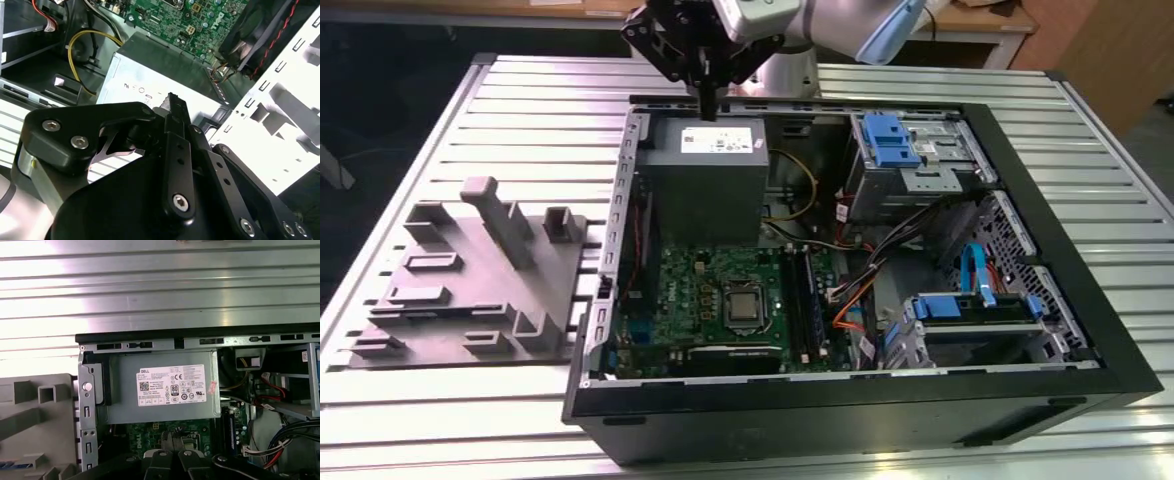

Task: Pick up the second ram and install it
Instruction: 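Reach for the second ram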

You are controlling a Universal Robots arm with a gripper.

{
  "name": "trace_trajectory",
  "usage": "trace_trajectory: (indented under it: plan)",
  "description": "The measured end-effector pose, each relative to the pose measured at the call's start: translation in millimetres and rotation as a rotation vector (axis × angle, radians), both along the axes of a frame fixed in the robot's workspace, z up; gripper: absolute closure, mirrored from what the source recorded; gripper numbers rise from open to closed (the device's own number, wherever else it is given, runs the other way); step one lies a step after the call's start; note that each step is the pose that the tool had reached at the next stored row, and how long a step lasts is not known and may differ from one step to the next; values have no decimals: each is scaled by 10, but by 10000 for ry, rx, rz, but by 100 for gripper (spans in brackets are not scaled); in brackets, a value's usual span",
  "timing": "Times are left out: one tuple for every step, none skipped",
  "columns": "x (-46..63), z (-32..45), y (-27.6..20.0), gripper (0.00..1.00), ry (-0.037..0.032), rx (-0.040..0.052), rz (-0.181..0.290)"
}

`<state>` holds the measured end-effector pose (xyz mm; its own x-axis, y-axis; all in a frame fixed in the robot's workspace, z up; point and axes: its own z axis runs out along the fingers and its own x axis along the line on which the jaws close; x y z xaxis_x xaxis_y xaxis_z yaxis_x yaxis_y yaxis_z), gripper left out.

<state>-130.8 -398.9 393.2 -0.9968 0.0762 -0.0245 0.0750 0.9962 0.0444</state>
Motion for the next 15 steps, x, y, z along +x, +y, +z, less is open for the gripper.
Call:
trace_trajectory:
  plan:
    - [-10,0,0,90,0,0,0]
    - [-19,0,0,90,0,0,-1]
    - [-29,0,0,90,0,0,-1]
    - [-40,-1,0,90,0,0,-1]
    - [-53,-1,0,90,0,-1,-2]
    - [-66,-1,0,90,0,-1,-1]
    - [-77,-1,0,90,0,0,-1]
    - [-87,-1,0,90,0,-1,-1]
    - [-99,-2,0,90,1,-1,-1]
    - [-112,-2,0,90,0,-1,-1]
    - [-126,-2,0,90,0,-1,0]
    - [-142,-3,0,90,0,-1,0]
    - [-158,-3,0,90,0,0,0]
    - [-174,-4,0,90,0,-1,0]
    - [-189,-4,0,90,1,-1,-1]
